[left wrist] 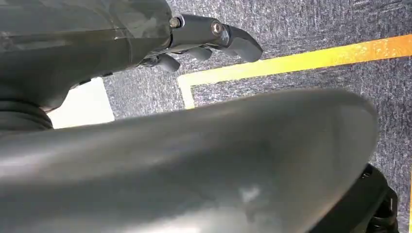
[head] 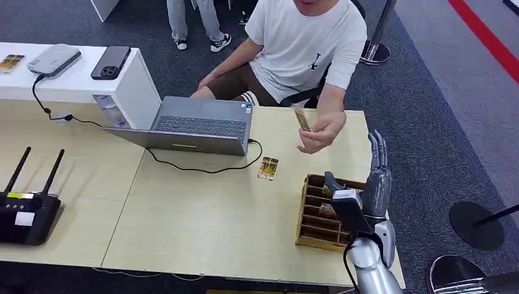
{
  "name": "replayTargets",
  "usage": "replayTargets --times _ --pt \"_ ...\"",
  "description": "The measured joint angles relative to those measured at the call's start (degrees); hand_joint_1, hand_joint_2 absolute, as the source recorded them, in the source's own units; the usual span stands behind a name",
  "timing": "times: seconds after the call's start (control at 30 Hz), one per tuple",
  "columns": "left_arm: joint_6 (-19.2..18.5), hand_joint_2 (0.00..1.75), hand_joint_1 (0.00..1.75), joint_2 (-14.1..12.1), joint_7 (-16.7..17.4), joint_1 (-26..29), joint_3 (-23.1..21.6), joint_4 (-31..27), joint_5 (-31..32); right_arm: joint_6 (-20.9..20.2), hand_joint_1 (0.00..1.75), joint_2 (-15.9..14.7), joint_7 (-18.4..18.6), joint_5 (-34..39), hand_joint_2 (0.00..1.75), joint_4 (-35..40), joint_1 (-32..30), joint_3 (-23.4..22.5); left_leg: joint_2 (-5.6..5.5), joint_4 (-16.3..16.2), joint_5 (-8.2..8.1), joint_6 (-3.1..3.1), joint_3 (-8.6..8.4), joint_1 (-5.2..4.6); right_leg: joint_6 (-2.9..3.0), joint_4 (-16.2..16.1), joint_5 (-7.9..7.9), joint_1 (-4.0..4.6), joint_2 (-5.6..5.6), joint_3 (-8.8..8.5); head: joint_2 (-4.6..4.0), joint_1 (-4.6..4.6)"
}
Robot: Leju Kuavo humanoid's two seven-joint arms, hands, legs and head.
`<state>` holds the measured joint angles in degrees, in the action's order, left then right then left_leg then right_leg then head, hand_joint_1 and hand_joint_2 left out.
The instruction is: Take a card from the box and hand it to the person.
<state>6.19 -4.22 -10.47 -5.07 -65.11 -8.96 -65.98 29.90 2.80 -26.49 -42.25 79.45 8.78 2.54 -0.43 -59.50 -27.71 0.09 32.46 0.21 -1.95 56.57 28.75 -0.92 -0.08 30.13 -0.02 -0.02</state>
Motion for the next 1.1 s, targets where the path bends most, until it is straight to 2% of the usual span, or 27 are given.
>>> replayTargets --times 0.7,1.1 --pt "0.0 0.0 0.0 0.0 -0.2 0.0 0.0 0.0 -0.5 0.5 0.0 0.0 0.0 0.1 1.75 0.3 -0.1 0.0 0.0 0.0 0.0 0.0 -0.01 0.0 0.0 0.0 0.0 0.0 0.0 0.0 0.0 0.0" --pt "0.0 0.0 0.0 0.0 -0.3 0.0 -0.5 0.0 -1.3 3.9 0.0 -0.3 0.2 0.5 1.75 8.3 -2.7 -1.5 0.0 0.0 0.0 0.0 -0.01 0.0 0.0 0.0 0.0 0.0 0.0 0.03 0.0 0.02"
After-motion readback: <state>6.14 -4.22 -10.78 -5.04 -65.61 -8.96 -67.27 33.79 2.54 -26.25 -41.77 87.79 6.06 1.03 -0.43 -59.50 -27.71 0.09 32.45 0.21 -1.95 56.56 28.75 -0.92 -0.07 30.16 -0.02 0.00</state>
